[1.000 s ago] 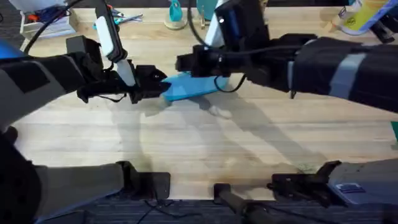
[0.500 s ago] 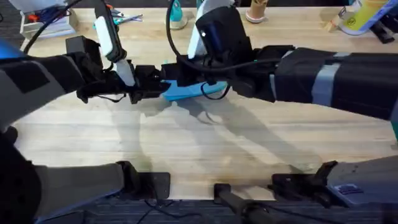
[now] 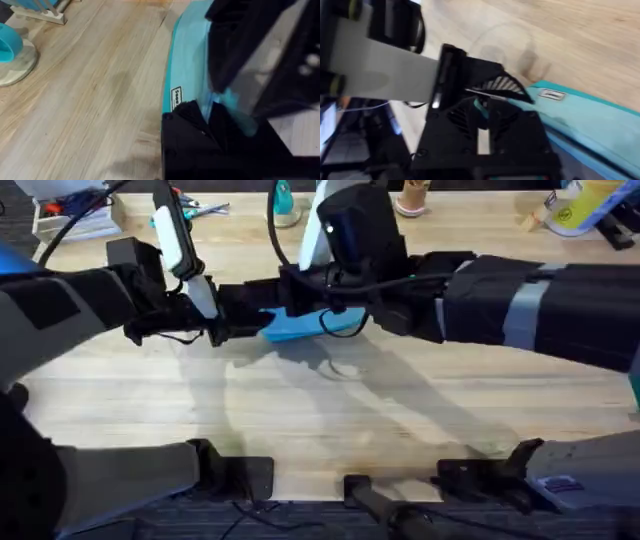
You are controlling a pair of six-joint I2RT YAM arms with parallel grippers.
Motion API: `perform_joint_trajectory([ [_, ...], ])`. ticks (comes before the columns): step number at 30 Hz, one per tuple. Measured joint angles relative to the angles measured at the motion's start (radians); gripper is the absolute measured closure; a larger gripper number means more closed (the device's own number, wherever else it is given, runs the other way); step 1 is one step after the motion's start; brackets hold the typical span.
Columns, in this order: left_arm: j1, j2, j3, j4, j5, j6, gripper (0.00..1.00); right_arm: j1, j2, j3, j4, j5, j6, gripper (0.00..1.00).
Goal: Unzip the bag, pick up the pens from the table one at a time and place them inside, then zip the bag closed.
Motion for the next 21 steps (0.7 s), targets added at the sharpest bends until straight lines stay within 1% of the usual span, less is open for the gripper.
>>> perform_joint_trajectory([
  [1,0.000,0.000,0.000,0.000,0.000,0.000,0.959,-0.006,0.000,0.000,0.002,-0.010,0.001,0.571],
  [4,0.000,0.000,0.000,0.000,0.000,0.000,0.959,-0.047,0.000,0.000,-0.007,-0.028,0.000,0.129],
  [5,0.000,0.000,0.000,0.000,0.000,0.000,0.959,-0.065,-0.002,0.000,-0.012,-0.030,-0.002,0.042],
  [6,0.000,0.000,0.000,0.000,0.000,0.000,0.959,-0.089,-0.004,0.000,-0.019,-0.030,0.000,0.015],
  [7,0.000,0.000,0.000,0.000,0.000,0.000,0.959,-0.110,-0.008,0.000,-0.026,-0.032,0.000,0.009],
  [12,0.000,0.000,0.000,0.000,0.000,0.000,0.959,-0.202,-0.041,0.000,-0.048,-0.034,0.000,0.006],
  [16,0.000,0.000,0.000,0.000,0.000,0.000,0.959,-0.233,-0.058,0.000,-0.051,-0.037,0.000,0.006],
  [21,0.000,0.000,0.000,0.000,0.000,0.000,0.958,-0.239,-0.059,0.000,-0.057,-0.037,0.000,0.006],
])
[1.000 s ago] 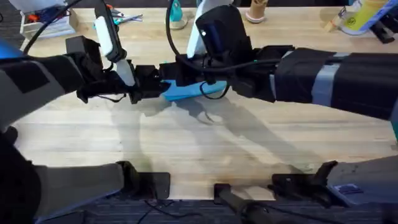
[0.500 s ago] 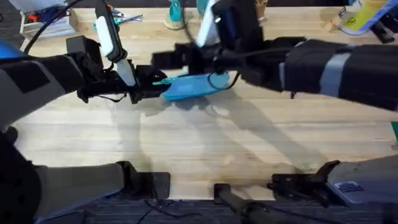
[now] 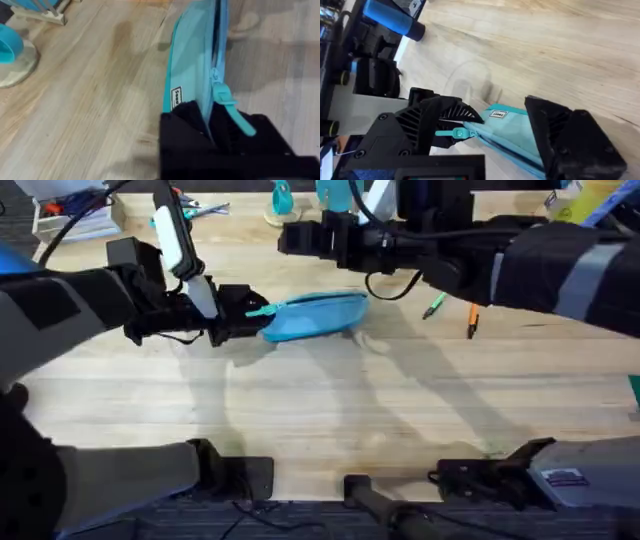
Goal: Unzip the bag, pick up the pens from the table one at a time and place them inside, then zip the bag closed.
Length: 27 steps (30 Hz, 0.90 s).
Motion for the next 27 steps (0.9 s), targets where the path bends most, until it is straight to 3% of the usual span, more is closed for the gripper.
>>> perform_joint_trajectory([
  [2,0.000,0.000,0.000,0.003,0.005,0.001,0.759,0.000,0.000,0.000,-0.003,0.000,0.000,0.006],
  [6,0.000,0.000,0.000,0.002,0.015,0.000,0.152,0.000,0.000,0.000,-0.019,0.000,0.000,0.006],
  [7,0.000,0.000,0.000,-0.002,0.018,-0.003,0.049,0.000,0.000,0.000,-0.024,0.000,0.000,0.006],
  [17,0.000,0.000,0.001,-0.029,0.023,0.000,0.008,0.000,0.000,0.000,-0.060,0.000,-0.023,0.006],
  [22,0.000,0.000,0.043,-0.164,0.023,0.001,0.008,0.000,0.000,0.000,-0.060,0.000,-0.054,0.006],
  [27,0.000,-0.018,0.160,-0.348,0.005,0.000,0.008,0.000,0.000,0.000,-0.063,0.018,-0.065,0.006],
])
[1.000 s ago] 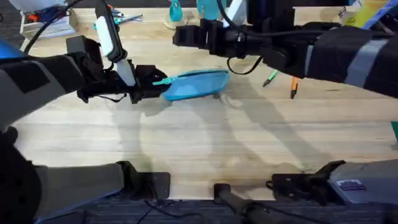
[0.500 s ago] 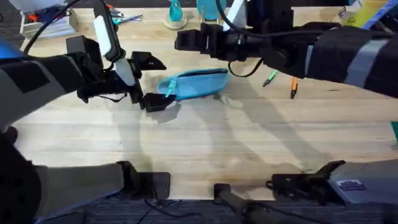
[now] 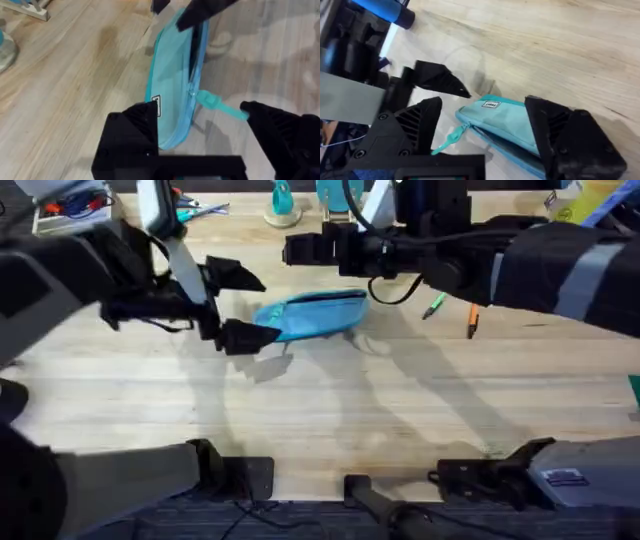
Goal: Unzip the bag, pick up the pens from the table one at a time and place them inside, then zip the bag closed.
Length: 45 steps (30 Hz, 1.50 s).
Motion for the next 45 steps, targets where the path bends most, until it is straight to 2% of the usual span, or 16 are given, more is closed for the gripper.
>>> perform_joint_trajectory([
  [7,0.000,-0.087,0.139,-0.249,-0.100,0.000,0.006,-0.002,0.000,0.000,-0.001,0.013,-0.007,0.006],
  [10,0.000,-0.118,0.172,-0.290,-0.163,-0.039,0.006,-0.003,0.000,0.000,-0.001,0.013,-0.009,0.006],
  [16,0.000,-0.197,0.214,-0.293,-0.273,-0.262,0.006,-0.016,0.000,0.000,-0.001,0.013,-0.010,0.006],
  [25,-0.003,-0.358,0.215,-0.312,-0.353,-0.630,0.004,-0.034,0.000,0.000,-0.001,0.020,-0.010,0.006],
  [28,-0.025,-0.404,0.215,-0.331,-0.367,-0.696,0.004,-0.034,0.000,0.000,-0.001,0.020,-0.010,0.006],
  [34,-0.100,-0.469,0.215,-0.334,-0.397,-0.745,0.006,-0.034,0.000,0.000,-0.001,0.020,-0.018,0.006],
  [41,-0.105,-0.468,0.215,-0.335,-0.422,-0.761,0.005,-0.035,-0.037,0.000,-0.024,0.020,-0.125,0.006],
  [45,-0.105,-0.459,0.215,-0.338,-0.426,-0.764,0.005,-0.043,-0.086,0.049,-0.214,0.021,-0.218,0.006],
])
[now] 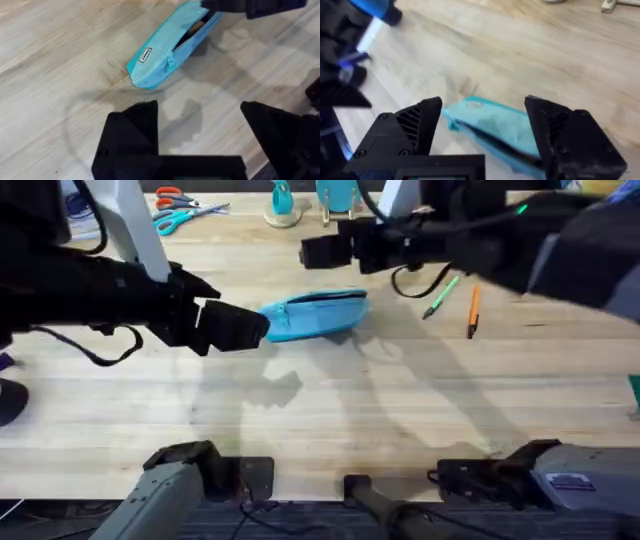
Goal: Unzip the bag, pick up the pens from the table one at a time and place them inside, then zip the bag closed.
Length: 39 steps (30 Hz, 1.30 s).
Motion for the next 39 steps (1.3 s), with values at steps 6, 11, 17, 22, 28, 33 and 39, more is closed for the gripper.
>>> perform_joint_trajectory([
  [6,0.000,0.003,0.000,0.000,-0.001,0.000,0.005,-0.007,-0.003,0.184,-0.377,0.001,-0.199,0.006],
  [11,0.000,0.003,0.000,0.000,-0.001,0.000,0.004,-0.010,-0.003,0.310,-0.501,0.001,-0.349,0.006],
  [17,0.000,0.003,0.000,0.000,-0.001,0.000,0.004,-0.019,-0.003,0.342,-0.516,0.004,-0.513,0.007],
  [22,0.000,0.003,0.000,0.000,-0.001,0.000,0.004,-0.019,-0.003,0.343,-0.500,0.005,-0.648,0.007],
  [28,0.000,0.003,0.000,0.000,-0.001,0.000,0.004,-0.019,-0.003,0.343,-0.500,0.007,-0.783,0.039],
  [33,0.000,0.003,0.000,0.000,-0.001,0.000,0.004,-0.019,-0.003,0.343,-0.558,0.007,-0.828,0.305],
  [39,0.000,0.003,0.000,0.000,-0.001,0.000,0.005,-0.019,-0.003,0.343,-0.600,0.007,-0.844,0.956],
])
